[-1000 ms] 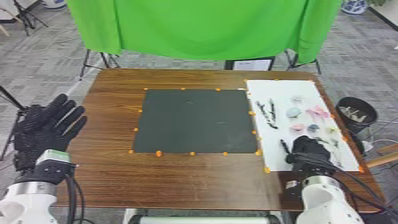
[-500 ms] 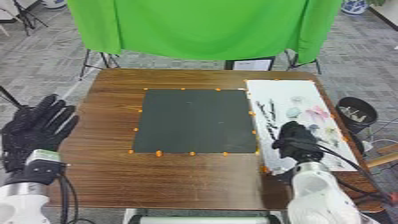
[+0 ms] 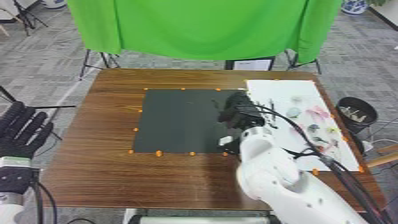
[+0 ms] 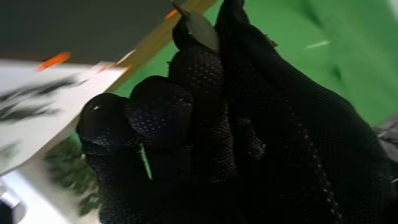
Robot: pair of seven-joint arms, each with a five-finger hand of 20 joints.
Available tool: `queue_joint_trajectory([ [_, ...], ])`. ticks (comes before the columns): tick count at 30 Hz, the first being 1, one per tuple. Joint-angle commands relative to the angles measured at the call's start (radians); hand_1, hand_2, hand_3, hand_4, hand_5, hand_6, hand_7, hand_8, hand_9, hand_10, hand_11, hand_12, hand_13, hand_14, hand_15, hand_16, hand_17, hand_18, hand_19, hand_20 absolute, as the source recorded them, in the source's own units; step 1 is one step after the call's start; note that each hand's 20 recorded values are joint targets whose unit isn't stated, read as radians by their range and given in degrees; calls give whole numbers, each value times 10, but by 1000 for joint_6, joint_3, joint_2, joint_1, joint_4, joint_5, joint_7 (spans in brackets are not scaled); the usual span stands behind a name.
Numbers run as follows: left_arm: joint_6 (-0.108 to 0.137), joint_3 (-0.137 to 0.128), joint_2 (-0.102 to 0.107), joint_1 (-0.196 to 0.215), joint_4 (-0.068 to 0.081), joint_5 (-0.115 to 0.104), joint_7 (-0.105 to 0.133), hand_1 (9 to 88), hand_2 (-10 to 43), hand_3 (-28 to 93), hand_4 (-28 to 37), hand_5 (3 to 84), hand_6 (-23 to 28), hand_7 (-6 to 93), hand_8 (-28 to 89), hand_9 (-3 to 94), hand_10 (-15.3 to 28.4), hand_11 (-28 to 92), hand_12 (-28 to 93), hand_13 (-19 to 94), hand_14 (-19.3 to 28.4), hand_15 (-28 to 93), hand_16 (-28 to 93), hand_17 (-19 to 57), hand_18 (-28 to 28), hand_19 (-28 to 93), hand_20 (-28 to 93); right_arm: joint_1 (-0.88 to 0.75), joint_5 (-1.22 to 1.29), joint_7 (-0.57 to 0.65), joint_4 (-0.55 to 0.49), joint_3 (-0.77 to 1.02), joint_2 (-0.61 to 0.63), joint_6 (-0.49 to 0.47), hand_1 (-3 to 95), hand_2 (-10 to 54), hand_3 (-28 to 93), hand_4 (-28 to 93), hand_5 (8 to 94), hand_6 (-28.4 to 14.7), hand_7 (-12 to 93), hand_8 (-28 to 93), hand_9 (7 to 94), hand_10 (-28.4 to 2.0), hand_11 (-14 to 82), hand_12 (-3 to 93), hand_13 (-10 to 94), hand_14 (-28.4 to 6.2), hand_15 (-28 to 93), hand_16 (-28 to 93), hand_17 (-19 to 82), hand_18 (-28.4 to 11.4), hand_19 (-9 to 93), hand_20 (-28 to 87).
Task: Arrange flowers
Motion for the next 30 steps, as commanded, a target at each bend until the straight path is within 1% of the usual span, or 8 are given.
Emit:
queue_joint_trajectory([
  [1,8,-13,20,29,-8,-32,27,261,148,729,-283,476,96,128,-69,400,159,190,134,283,168,372,-67,-68,166,398,127,168,117,58,108,-125,-200,-16,455,-95,863,39,608,-22,760,273,852,-105,290,682,774,-96,577,604,466,-264,905,411],
  [6,7,-11,44,32,6,-92,49,260,148,730,-282,476,95,129,-70,400,159,190,134,283,167,372,-67,-68,166,398,127,211,155,118,209,-191,-307,-40,457,-95,862,35,608,-23,757,273,851,-103,294,675,777,-96,579,599,469,-266,909,400],
  [11,25,4,59,7,21,-114,29,260,147,732,-282,476,95,130,-70,400,158,189,134,283,167,372,-66,-68,166,398,127,212,190,239,286,-211,-403,-17,459,-95,863,25,609,-27,754,269,853,-102,296,663,781,-97,579,587,472,-271,913,388],
  [13,27,21,67,-8,25,-110,34,260,147,732,-283,476,95,129,-70,400,159,190,134,283,166,372,-66,-68,166,397,127,216,170,255,313,-223,-426,-12,460,-95,864,23,610,-28,752,268,854,-101,297,656,785,-98,579,583,475,-275,915,383],
  [15,35,32,76,-43,35,-99,-12,260,147,732,-283,476,95,130,-70,401,158,190,134,284,167,373,-66,-69,166,397,127,214,145,280,341,-234,-439,11,462,-95,865,14,611,-31,748,266,854,-99,300,648,788,-99,578,580,478,-278,917,376],
  [16,31,33,74,-27,28,-100,4,260,147,732,-283,476,95,130,-70,402,158,191,134,284,167,372,-66,-69,166,397,128,202,141,272,351,-223,-451,-12,463,-95,867,9,611,-31,746,266,855,-97,301,644,789,-99,577,580,479,-279,919,372],
  [26,37,97,74,-82,43,-88,-14,260,147,734,-283,477,95,131,-71,402,156,193,134,285,166,373,-66,-68,166,395,128,190,81,264,407,-223,-467,-35,507,-95,817,-118,621,-15,691,190,870,-92,277,580,796,-102,585,528,481,-274,930,331],
  [30,46,89,68,-72,38,-72,-22,260,147,733,-283,477,95,132,-71,402,157,192,134,285,167,374,-65,-69,166,395,129,187,-24,226,414,-253,-449,-72,513,-95,768,-163,627,-17,667,176,878,-92,266,565,810,-113,600,447,492,-279,932,326],
])
